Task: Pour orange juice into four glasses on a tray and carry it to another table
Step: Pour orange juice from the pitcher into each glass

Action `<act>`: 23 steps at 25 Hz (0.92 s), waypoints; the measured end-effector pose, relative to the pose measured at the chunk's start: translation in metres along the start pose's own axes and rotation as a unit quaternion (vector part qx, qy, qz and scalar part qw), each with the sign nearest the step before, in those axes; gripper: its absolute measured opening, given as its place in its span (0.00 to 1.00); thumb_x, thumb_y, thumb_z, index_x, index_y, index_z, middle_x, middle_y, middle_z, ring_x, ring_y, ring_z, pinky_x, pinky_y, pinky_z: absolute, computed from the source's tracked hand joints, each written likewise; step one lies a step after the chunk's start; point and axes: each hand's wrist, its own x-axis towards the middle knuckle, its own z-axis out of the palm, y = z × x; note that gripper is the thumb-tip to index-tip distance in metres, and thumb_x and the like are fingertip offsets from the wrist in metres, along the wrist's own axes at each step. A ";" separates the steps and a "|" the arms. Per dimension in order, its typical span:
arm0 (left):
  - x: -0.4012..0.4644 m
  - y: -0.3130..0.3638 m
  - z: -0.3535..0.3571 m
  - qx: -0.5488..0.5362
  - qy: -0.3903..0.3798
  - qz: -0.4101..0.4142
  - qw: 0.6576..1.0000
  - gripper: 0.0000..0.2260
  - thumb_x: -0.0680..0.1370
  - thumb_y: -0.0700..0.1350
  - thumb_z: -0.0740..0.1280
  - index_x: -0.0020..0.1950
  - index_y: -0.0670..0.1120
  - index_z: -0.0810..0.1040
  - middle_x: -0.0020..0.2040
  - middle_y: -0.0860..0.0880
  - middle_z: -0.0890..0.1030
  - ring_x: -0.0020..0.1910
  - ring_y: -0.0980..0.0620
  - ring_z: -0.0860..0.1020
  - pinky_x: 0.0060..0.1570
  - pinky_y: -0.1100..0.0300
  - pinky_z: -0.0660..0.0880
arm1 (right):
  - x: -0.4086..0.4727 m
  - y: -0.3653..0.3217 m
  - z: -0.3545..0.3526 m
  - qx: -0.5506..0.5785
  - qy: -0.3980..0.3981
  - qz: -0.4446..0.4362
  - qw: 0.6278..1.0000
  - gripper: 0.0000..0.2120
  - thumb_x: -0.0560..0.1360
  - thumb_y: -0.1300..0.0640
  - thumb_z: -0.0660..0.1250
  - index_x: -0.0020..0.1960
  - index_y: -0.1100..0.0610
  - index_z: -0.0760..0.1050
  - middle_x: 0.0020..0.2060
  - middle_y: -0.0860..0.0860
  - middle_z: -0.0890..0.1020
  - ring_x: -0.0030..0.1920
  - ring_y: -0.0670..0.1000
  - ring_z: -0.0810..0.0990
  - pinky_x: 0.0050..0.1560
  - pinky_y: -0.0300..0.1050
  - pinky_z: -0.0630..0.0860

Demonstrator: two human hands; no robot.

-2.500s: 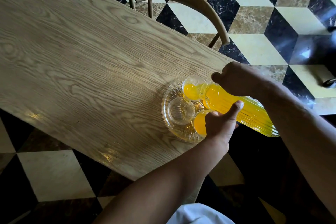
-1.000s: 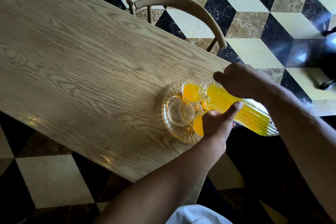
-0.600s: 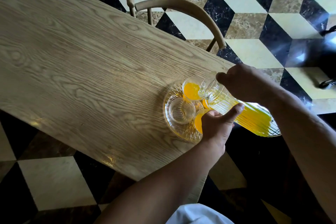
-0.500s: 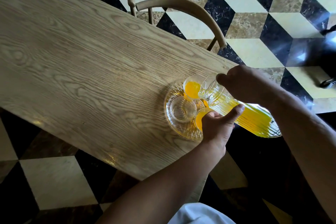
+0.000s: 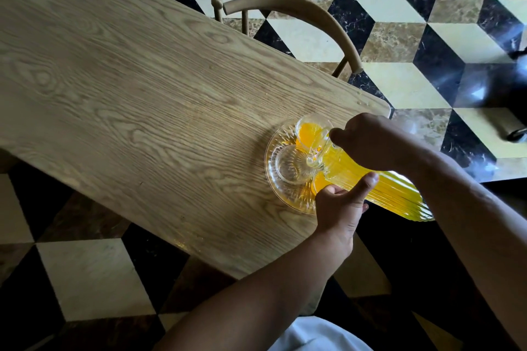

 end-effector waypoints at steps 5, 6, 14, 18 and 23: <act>-0.002 -0.003 -0.004 -0.025 -0.013 -0.017 0.999 0.31 0.53 0.61 0.83 0.39 0.47 0.68 0.35 0.49 0.76 0.31 0.58 0.78 0.48 0.52 0.84 | 0.000 -0.007 0.006 -0.025 -0.015 0.004 1.000 0.25 0.82 0.42 0.59 0.38 0.62 0.74 0.32 0.60 0.77 0.32 0.57 0.73 0.30 0.44 0.65; -0.001 -0.004 -0.004 -0.027 -0.016 -0.022 0.999 0.31 0.53 0.61 0.83 0.39 0.47 0.68 0.37 0.48 0.76 0.31 0.58 0.78 0.48 0.52 0.84 | 0.000 -0.008 0.007 -0.025 -0.016 0.009 1.000 0.25 0.81 0.42 0.59 0.39 0.63 0.75 0.33 0.60 0.77 0.32 0.57 0.74 0.31 0.44 0.66; -0.003 -0.011 -0.007 -0.050 -0.015 -0.066 0.996 0.22 0.68 0.52 0.84 0.45 0.43 0.75 0.36 0.50 0.82 0.33 0.54 0.79 0.49 0.52 0.83 | 0.002 -0.010 0.013 -0.040 -0.030 0.002 0.999 0.26 0.82 0.42 0.59 0.35 0.61 0.73 0.28 0.55 0.74 0.26 0.52 0.70 0.27 0.41 0.63; -0.005 -0.009 -0.007 -0.044 -0.010 -0.079 0.996 0.20 0.69 0.51 0.84 0.46 0.43 0.76 0.38 0.49 0.83 0.35 0.53 0.81 0.53 0.50 0.84 | 0.003 -0.010 0.014 -0.039 -0.032 -0.001 0.999 0.26 0.81 0.43 0.60 0.33 0.60 0.70 0.26 0.54 0.72 0.25 0.52 0.69 0.27 0.41 0.62; -0.008 -0.009 -0.005 -0.060 -0.004 -0.090 0.994 0.18 0.69 0.51 0.83 0.42 0.43 0.77 0.33 0.51 0.82 0.36 0.50 0.80 0.57 0.44 0.83 | 0.004 -0.012 0.015 -0.052 -0.038 -0.007 0.998 0.26 0.82 0.43 0.60 0.32 0.59 0.69 0.26 0.53 0.71 0.25 0.51 0.68 0.27 0.42 0.61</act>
